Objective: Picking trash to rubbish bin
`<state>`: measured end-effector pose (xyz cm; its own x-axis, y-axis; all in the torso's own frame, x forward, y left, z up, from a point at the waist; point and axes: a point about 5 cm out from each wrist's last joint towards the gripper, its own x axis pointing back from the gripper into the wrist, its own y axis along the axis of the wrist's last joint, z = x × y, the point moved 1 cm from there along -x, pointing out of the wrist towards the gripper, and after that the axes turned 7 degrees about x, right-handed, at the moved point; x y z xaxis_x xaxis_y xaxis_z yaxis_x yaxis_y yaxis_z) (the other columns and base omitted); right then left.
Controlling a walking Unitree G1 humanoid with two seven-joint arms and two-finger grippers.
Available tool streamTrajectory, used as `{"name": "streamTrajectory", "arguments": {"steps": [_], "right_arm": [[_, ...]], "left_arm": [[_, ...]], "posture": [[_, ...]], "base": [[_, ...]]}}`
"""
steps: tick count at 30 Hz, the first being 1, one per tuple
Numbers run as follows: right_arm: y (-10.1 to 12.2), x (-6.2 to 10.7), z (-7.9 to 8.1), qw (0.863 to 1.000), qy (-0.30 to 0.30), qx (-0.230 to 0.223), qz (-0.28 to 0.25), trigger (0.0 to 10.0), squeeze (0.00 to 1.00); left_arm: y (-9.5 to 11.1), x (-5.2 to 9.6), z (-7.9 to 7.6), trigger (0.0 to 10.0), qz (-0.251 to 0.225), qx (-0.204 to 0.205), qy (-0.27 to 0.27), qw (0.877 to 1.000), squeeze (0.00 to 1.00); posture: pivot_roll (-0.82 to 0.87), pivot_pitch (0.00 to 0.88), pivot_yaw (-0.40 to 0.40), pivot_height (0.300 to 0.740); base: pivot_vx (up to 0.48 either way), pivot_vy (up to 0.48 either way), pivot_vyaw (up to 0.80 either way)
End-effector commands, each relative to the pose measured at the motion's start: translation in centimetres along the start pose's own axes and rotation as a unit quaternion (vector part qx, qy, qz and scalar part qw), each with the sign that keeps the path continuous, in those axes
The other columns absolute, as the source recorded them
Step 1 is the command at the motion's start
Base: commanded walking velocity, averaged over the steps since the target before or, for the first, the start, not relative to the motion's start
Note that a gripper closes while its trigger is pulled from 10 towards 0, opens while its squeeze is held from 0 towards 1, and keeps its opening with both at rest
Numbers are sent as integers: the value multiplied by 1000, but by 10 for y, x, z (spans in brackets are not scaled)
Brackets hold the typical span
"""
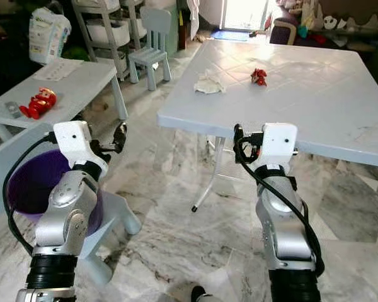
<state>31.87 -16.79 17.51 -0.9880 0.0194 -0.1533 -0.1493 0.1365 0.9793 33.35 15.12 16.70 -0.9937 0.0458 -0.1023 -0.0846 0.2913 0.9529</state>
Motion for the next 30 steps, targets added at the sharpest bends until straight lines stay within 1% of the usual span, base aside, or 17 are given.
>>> {"name": "streamTrajectory", "arguments": {"steps": [1,15,23,27,29,30], "right_arm": [[5,-1,-2,1000,-5,3,-8,10000,0],[4,-1,-1,1000,-5,3,-8,10000,0],[4,-1,-1,1000,-6,3,-7,10000,0],[4,-1,-1,1000,-8,3,-7,10000,0],[3,-1,-1,1000,-7,3,-5,10000,0],[3,-1,-1,1000,-8,2,-2,10000,0]], "left_arm": [[2,-3,-1,10000,1,0,-4,1000,0],[1,-4,1,10000,4,-1,0,1000,0],[-1,-3,-1,10000,9,-1,-6,1000,0],[-2,-3,-2,10000,12,1,-6,1000,0],[-2,-3,-3,10000,8,8,-8,1000,0],[-1,-3,-3,10000,7,11,-9,1000,0]], "posture": [[-36,76,4,740],[-33,74,7,740],[-32,76,7,740],[-31,76,8,740],[-30,76,7,740],[-30,76,7,740]], "base": [[450,0,0],[453,0,0],[437,0,0],[0,0,0],[0,0,0],[0,0,-800]]}}
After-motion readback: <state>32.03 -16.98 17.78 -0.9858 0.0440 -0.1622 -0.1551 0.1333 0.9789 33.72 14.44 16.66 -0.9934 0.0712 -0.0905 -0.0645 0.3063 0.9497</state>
